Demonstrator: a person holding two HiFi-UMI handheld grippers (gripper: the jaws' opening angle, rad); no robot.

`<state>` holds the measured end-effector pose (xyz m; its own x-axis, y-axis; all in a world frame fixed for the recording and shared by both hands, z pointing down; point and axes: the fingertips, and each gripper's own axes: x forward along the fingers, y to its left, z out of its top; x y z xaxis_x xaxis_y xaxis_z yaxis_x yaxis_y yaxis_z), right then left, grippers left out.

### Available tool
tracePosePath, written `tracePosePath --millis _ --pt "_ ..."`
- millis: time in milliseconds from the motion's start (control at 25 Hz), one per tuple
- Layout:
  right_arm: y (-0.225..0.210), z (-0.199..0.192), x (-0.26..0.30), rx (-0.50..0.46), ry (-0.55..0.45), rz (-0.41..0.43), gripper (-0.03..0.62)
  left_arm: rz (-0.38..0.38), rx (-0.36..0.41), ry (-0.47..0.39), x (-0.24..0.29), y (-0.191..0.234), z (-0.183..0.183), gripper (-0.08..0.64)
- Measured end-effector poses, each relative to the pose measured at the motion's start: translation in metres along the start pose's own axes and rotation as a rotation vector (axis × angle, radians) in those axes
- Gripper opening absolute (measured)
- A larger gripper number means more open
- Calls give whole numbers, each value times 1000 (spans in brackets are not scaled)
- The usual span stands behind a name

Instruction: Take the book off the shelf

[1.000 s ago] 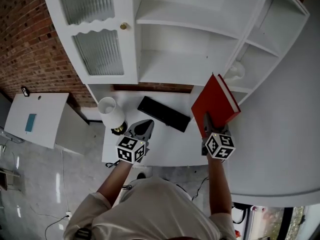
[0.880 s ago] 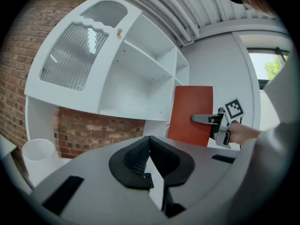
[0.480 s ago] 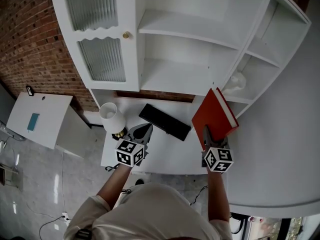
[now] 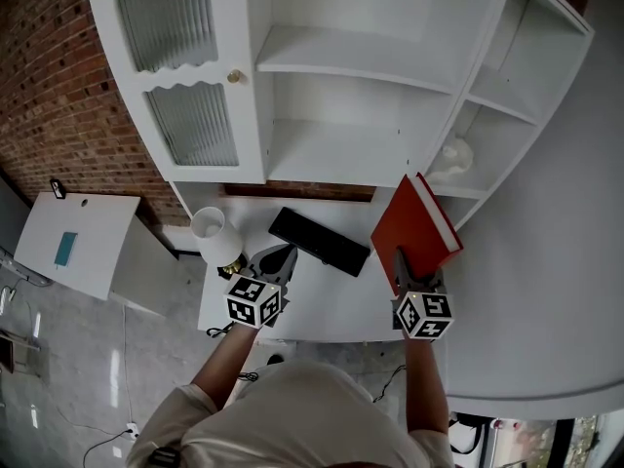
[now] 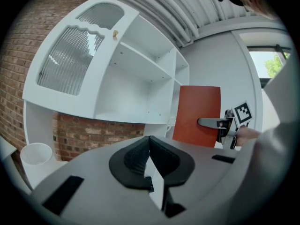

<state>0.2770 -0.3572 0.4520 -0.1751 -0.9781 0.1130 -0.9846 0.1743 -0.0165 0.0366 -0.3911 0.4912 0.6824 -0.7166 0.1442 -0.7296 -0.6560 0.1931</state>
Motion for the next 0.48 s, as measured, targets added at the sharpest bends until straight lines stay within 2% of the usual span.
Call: tracePosePath --millis 480 --pt "8 2 -6 2 -2 6 160 -4 -4 -5 -7 -2 0 -6"
